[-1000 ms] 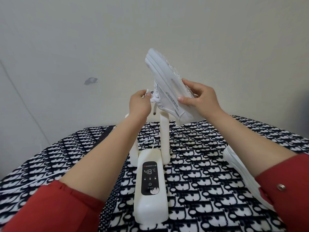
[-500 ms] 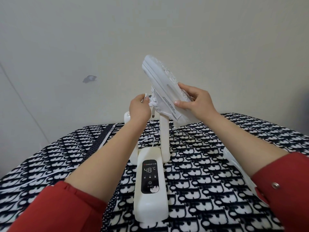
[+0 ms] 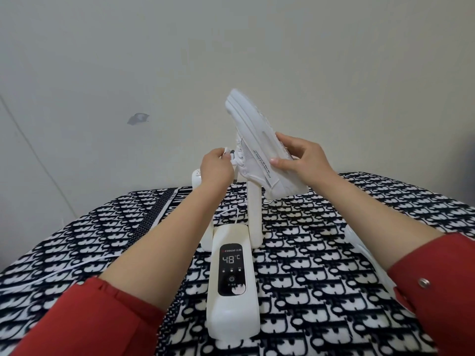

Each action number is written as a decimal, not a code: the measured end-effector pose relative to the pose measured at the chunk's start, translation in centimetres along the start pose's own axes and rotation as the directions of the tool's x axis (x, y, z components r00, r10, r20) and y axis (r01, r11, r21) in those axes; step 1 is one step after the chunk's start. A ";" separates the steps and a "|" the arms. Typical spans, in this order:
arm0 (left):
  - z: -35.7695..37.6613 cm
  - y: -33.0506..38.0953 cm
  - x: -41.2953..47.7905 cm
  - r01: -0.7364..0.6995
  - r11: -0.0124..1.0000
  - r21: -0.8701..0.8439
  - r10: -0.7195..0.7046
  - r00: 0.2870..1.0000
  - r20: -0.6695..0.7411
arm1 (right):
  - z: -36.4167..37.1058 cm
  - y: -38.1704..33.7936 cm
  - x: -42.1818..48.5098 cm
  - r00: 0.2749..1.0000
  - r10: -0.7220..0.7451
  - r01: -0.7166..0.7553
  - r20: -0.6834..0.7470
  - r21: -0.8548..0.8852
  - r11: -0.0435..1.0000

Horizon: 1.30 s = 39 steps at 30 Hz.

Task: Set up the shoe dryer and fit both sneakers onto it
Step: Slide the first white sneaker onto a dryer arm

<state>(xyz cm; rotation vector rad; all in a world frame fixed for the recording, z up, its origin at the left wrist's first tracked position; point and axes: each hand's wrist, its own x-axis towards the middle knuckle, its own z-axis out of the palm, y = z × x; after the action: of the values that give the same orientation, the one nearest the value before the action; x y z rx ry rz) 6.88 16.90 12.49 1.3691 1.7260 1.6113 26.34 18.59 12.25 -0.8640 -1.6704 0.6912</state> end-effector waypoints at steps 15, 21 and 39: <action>0.4 -3.2 -1.5 0.029 0.999 0.042 -0.030 0.999 0.031 | 0.3 2.8 -2.2 0.996 0.025 -0.017 0.084 -0.101 0.995; 0.6 -4.3 -2.2 0.047 0.994 0.095 -0.054 0.996 0.068 | 0.5 3.4 -3.2 0.993 0.042 -0.027 0.110 -0.131 0.991; 1.6 -6.6 -3.0 0.089 0.980 0.175 -0.107 0.989 0.098 | 0.7 5.1 -4.7 0.986 0.077 -0.056 0.146 -0.147 0.988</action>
<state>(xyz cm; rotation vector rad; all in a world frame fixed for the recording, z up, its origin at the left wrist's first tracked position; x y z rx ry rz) 7.07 16.21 5.10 1.3967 1.8717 1.3387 27.35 17.65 5.41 -0.9930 -1.8507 0.7044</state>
